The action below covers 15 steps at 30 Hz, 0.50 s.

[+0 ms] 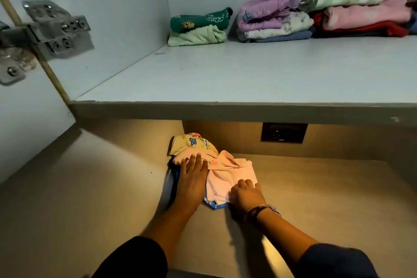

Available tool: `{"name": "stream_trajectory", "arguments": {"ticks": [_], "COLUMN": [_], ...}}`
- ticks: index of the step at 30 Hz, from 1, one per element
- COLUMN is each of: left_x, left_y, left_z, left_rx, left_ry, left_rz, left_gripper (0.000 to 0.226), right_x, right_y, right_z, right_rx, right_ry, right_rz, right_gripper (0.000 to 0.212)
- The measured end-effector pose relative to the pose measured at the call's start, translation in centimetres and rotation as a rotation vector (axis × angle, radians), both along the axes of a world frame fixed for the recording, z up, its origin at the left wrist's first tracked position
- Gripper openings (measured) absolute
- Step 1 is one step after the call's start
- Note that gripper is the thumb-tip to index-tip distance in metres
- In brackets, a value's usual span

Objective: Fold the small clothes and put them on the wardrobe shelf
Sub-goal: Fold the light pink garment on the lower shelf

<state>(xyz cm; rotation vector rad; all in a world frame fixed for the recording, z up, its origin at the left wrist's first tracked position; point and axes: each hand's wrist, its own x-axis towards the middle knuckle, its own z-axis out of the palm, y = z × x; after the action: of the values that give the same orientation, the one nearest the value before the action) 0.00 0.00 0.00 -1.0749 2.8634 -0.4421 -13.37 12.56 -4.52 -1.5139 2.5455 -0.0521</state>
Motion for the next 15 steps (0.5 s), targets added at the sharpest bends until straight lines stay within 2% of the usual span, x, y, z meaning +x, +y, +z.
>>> {"name": "stream_trajectory", "arguments": {"ticks": [4, 6, 8, 11, 13, 15], "left_x": [0.2, 0.0, -0.2, -0.6, -0.6, -0.5], "left_y": [-2.7, -3.2, -3.5, -3.5, -3.3, -2.9], "left_z": [0.9, 1.0, 1.3, 1.9, 2.7, 4.0], "left_rx": [-0.079, -0.026, 0.026, 0.110, 0.135, 0.182], "left_ry": [-0.038, 0.002, 0.083, 0.223, 0.326, 0.447], "left_rz": [-0.001, 0.000, 0.020, 0.029, 0.019, -0.039], "left_gripper": [0.044, 0.040, 0.040, 0.032, 0.020, 0.015], "right_x": [0.0, -0.5, -1.5, -2.8, -3.6, -4.6], "right_y": [-0.4, 0.2, 1.0, 2.8, 4.5, 6.2], "right_z": [-0.4, -0.2, 0.5, 2.9, 4.8, 6.8], "right_rx": [0.004, -0.035, -0.194, -0.553, -0.754, -0.905], "right_ry": [0.034, -0.023, -0.138, -0.432, -0.607, -0.655], "right_rz": [-0.019, -0.045, -0.118, -0.193, -0.245, -0.313], "right_gripper": [0.033, 0.033, 0.021, 0.005, 0.014, 0.017]}}
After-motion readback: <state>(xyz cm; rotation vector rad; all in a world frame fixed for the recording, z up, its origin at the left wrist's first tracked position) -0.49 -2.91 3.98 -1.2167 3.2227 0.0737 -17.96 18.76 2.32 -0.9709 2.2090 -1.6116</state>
